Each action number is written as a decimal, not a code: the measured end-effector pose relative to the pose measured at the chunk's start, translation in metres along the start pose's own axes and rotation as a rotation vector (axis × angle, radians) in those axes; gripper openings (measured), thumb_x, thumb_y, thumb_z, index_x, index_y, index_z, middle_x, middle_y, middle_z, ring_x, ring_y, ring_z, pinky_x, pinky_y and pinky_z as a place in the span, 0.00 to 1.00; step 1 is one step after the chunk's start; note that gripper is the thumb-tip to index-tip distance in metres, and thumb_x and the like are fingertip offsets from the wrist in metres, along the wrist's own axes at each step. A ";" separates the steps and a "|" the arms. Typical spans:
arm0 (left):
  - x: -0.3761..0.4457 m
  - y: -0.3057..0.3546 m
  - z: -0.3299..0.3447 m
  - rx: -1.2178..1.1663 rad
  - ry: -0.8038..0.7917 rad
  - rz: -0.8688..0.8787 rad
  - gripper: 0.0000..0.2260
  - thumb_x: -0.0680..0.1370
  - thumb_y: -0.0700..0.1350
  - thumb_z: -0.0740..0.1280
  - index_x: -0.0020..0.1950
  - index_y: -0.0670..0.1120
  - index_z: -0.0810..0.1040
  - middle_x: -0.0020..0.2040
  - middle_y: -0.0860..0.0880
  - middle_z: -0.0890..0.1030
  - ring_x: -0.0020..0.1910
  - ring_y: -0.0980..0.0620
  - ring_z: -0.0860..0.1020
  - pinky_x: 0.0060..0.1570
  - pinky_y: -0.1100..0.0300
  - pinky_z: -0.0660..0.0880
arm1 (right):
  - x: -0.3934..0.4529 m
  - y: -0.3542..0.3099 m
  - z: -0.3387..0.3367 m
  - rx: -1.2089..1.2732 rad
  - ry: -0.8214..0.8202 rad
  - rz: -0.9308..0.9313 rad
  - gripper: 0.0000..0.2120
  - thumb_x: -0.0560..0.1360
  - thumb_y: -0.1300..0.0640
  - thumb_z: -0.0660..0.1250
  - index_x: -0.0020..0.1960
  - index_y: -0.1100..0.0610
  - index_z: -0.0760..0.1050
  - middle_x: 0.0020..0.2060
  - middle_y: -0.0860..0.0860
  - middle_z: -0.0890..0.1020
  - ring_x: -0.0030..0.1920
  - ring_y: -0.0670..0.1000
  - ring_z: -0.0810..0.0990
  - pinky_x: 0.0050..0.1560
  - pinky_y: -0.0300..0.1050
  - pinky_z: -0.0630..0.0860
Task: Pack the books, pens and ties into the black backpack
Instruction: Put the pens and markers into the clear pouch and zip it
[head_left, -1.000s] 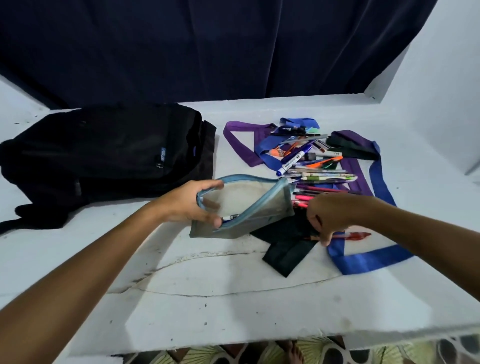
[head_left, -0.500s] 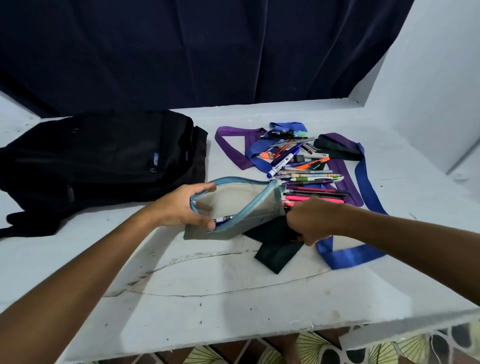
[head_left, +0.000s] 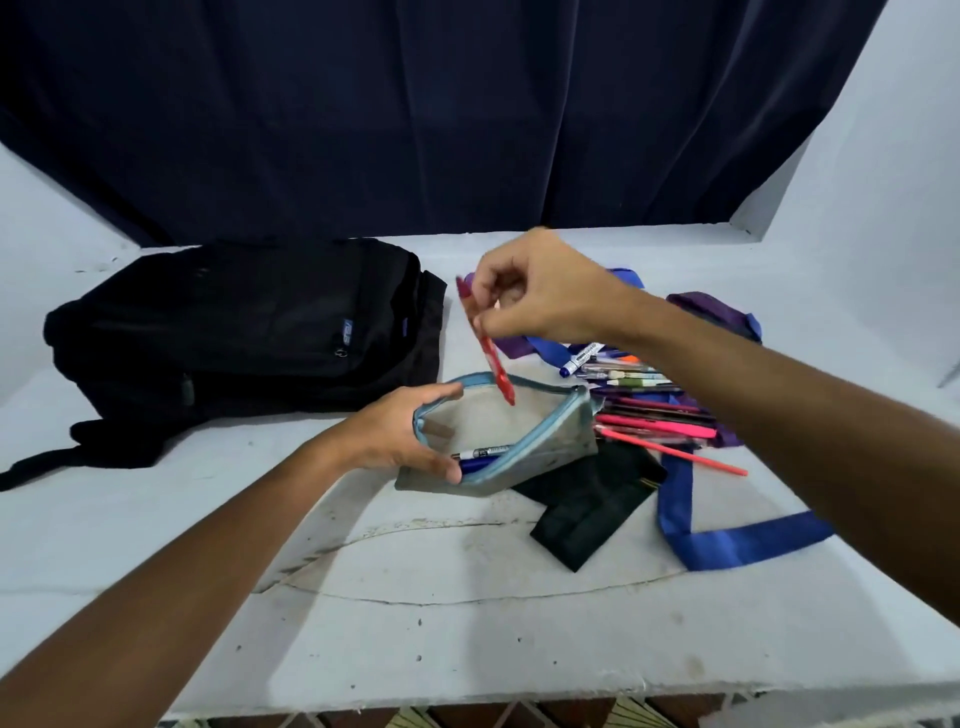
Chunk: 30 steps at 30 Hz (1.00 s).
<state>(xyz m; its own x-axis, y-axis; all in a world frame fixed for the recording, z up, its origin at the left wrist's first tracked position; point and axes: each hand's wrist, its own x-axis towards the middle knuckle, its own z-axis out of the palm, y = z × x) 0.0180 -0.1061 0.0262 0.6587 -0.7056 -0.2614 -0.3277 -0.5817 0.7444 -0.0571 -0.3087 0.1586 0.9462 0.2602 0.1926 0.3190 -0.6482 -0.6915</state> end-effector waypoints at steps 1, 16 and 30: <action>0.000 0.000 0.001 0.002 0.006 0.006 0.64 0.46 0.69 0.80 0.78 0.52 0.62 0.74 0.59 0.68 0.68 0.58 0.72 0.71 0.54 0.68 | 0.008 0.009 0.008 -0.101 -0.067 0.014 0.03 0.68 0.68 0.72 0.40 0.67 0.79 0.26 0.44 0.78 0.26 0.41 0.72 0.31 0.36 0.71; 0.002 -0.004 0.000 -0.023 0.007 -0.020 0.63 0.46 0.67 0.82 0.77 0.52 0.63 0.73 0.59 0.68 0.69 0.56 0.72 0.71 0.51 0.68 | -0.003 0.081 -0.015 -0.120 0.114 0.180 0.07 0.71 0.69 0.65 0.41 0.62 0.80 0.28 0.45 0.78 0.24 0.38 0.73 0.31 0.32 0.70; 0.003 0.001 -0.003 -0.005 -0.011 -0.006 0.65 0.45 0.69 0.80 0.78 0.51 0.62 0.74 0.58 0.68 0.70 0.58 0.70 0.72 0.58 0.66 | -0.049 0.185 0.008 -0.377 -0.404 0.541 0.07 0.65 0.63 0.78 0.37 0.57 0.80 0.34 0.50 0.83 0.36 0.50 0.79 0.40 0.46 0.76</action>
<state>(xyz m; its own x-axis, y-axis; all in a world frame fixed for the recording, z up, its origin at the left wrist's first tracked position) 0.0214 -0.1081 0.0280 0.6533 -0.7063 -0.2728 -0.3199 -0.5840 0.7461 -0.0449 -0.4359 0.0160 0.9052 0.0315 -0.4237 -0.1164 -0.9407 -0.3188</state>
